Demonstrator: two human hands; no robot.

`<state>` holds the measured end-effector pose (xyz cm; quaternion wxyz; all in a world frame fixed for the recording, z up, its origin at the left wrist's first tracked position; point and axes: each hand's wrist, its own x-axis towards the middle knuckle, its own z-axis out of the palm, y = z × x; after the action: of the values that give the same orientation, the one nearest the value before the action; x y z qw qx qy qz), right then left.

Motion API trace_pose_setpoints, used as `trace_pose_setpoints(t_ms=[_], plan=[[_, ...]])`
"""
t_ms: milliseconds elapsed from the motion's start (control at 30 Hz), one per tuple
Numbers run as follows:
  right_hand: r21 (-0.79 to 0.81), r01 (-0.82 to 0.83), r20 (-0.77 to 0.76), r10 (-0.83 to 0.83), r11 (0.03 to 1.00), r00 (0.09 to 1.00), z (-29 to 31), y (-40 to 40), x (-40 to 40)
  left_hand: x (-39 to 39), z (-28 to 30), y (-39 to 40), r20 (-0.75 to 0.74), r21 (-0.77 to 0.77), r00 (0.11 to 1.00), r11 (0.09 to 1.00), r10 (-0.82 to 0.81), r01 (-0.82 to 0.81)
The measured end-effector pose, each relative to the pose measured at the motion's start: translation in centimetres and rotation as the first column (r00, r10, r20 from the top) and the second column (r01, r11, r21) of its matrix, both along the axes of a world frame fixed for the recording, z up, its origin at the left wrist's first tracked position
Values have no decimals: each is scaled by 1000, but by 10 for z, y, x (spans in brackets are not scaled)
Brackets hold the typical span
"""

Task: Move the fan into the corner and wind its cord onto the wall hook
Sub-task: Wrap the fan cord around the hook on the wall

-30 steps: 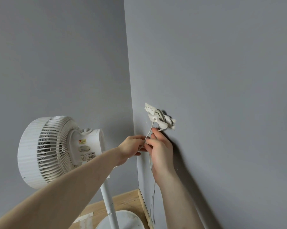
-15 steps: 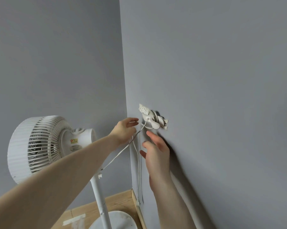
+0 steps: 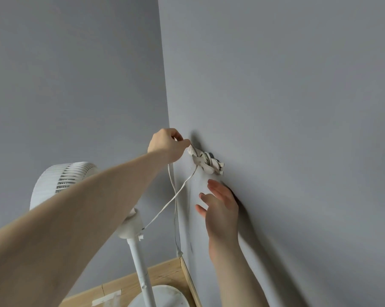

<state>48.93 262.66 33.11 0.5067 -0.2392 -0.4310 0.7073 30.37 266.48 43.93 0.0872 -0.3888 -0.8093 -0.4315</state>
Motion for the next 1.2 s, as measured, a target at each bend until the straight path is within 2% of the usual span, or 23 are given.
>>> trace_pose_setpoints(t_ms=[133,333,467,600,767,967,1200], plan=[[-7,-14,-25,14,1000,1000,3,-2,6,7,17,-6,-54,33,999,999,0,2],[-6,-17,-45,17,1000,999,3,-5,12,16,46,-25,31,169,999,986,-13,8],[-1,-8,-48,8,1000,999,1,-8,17,28,67,-40,34,273,999,962,5,-14],[6,14,-44,-14,1000,999,2,-17,19,42,90,-58,-18,346,1000,938,17,-10],[25,23,-46,-22,999,999,8,-29,22,66,109,-76,-153,390,987,920,39,24],[24,13,-70,-11,1000,998,15,-42,24,94,121,-101,-248,373,969,925,21,75],[86,9,-100,0,996,995,39,-46,36,122,103,-137,-186,166,952,947,-244,275]])
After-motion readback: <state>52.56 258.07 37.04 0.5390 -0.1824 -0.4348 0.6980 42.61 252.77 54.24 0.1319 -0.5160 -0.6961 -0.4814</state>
